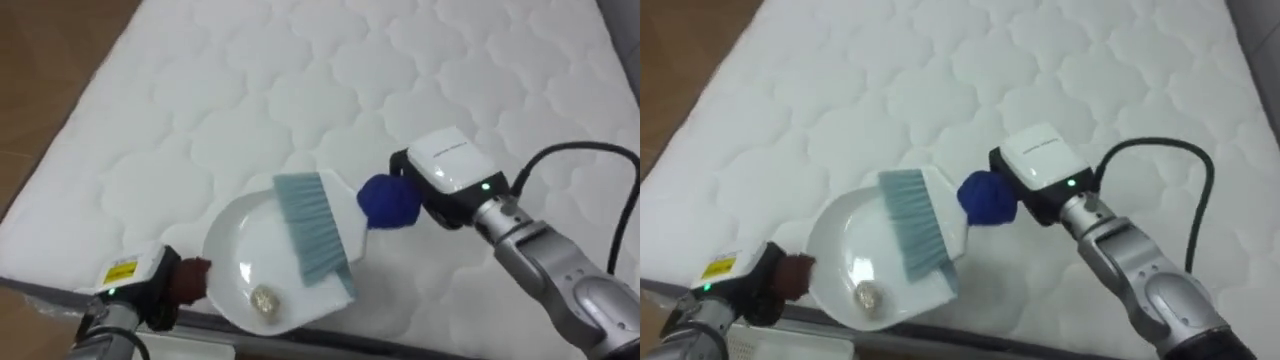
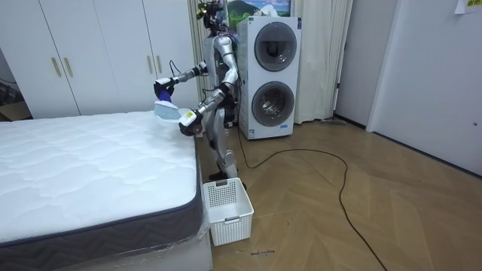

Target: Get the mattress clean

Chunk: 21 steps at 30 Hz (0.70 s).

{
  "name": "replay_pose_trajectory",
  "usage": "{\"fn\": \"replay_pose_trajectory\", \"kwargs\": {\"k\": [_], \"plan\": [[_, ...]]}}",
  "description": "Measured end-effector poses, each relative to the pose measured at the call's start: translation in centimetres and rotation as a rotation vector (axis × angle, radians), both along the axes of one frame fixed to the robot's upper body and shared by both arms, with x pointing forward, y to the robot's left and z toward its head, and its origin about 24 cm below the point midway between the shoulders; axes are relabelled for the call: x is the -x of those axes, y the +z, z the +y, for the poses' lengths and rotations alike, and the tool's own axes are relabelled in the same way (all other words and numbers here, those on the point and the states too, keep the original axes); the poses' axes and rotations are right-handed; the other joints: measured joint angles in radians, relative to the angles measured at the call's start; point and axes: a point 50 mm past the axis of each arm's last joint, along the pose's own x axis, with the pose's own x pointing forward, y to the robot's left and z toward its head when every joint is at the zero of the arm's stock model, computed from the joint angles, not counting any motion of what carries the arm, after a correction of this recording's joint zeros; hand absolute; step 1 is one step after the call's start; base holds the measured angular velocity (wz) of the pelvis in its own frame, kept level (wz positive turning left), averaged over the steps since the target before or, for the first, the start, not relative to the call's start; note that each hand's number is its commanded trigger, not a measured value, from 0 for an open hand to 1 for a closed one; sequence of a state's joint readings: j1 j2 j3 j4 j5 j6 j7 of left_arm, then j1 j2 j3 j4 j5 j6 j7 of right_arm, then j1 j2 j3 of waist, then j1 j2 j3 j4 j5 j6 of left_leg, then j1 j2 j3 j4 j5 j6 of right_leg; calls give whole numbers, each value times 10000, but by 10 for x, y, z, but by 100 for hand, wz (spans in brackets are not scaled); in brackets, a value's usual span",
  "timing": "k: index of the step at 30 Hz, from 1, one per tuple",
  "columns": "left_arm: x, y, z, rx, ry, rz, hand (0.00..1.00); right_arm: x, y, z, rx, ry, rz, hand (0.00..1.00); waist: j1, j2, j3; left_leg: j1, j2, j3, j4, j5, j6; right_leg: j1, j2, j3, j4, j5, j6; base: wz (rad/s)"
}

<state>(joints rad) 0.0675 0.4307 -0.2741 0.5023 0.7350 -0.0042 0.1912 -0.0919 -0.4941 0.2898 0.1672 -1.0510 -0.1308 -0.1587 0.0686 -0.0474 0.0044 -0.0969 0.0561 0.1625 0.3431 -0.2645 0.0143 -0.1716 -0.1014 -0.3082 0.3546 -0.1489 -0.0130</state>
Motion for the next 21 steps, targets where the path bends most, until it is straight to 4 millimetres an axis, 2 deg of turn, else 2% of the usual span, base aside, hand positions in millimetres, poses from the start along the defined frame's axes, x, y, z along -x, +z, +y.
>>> {"fn": "replay_pose_trajectory", "kwargs": {"k": [3,4,5,6,7,10,12,13,17,18,20,21], "plan": [[-2,2,-9,380,-14,-201,100,7,-4,-7,-1448,-862,-289,100,-54,12,3,403,5,-11,-183,10,-18,418,183,83,-347,22,70,2],[-3,3,-11,646,78,-254,100,11,-8,-10,-1990,-1189,-211,89,-63,35,8,516,12,-13,-239,10,-20,583,221,76,-486,34,88,0],[-4,4,-12,781,132,-269,100,13,-10,-11,-2229,-1330,-129,57,-63,52,17,585,13,-16,-286,10,-20,654,233,75,-525,37,91,0],[-4,4,-13,1031,259,-283,100,19,-15,-15,-2718,-1644,41,9,-79,124,28,726,18,-36,-403,14,-27,857,274,58,-682,66,131,4],[-2,4,-13,1264,412,-305,100,25,-22,-18,-3178,-1982,238,0,-78,222,33,881,17,-41,-474,13,-27,1030,299,62,-787,82,156,4],[5,0,-13,1654,894,-194,100,35,-41,-22,-4250,-2920,929,0,-80,473,-15,1274,-2,-32,-800,25,-37,1258,296,155,-813,56,215,-4],[11,-2,-10,1745,1070,-46,100,38,-50,-24,-4684,-3477,1237,0,-112,530,-14,1407,-12,-33,-893,31,-42,1333,295,223,-804,25,255,-3],[13,-2,-8,1809,1234,-8,100,38,-51,-26,-5052,-3786,1279,0,-111,529,-15,1428,-14,-37,-904,33,-42,1343,299,336,-792,5,278,0],[12,2,-7,1997,1296,-77,100,38,-50,-31,-6542,-4583,1148,0,-131,503,-10,1491,-14,-117,-909,36,-38,1462,281,335,-804,1,285,10],[11,6,-7,2074,1290,-185,100,38,-50,-31,-6961,-4802,1101,0,-129,497,-5,1512,-26,-244,-904,36,-37,1569,279,310,-842,-12,306,34],[10,12,-7,2163,1251,-436,100,38,-51,-32,-7539,-5144,996,0,-362,472,5,1480,-110,-661,-892,36,-37,1815,255,309,-973,-47,364,64],[8,14,-9,2267,1256,-575,100,39,-52,-34,-7907,-5373,987,0,-606,458,5,1436,-191,-1029,-868,36,-36,1987,205,324,-1034,-131,484,93]]}}
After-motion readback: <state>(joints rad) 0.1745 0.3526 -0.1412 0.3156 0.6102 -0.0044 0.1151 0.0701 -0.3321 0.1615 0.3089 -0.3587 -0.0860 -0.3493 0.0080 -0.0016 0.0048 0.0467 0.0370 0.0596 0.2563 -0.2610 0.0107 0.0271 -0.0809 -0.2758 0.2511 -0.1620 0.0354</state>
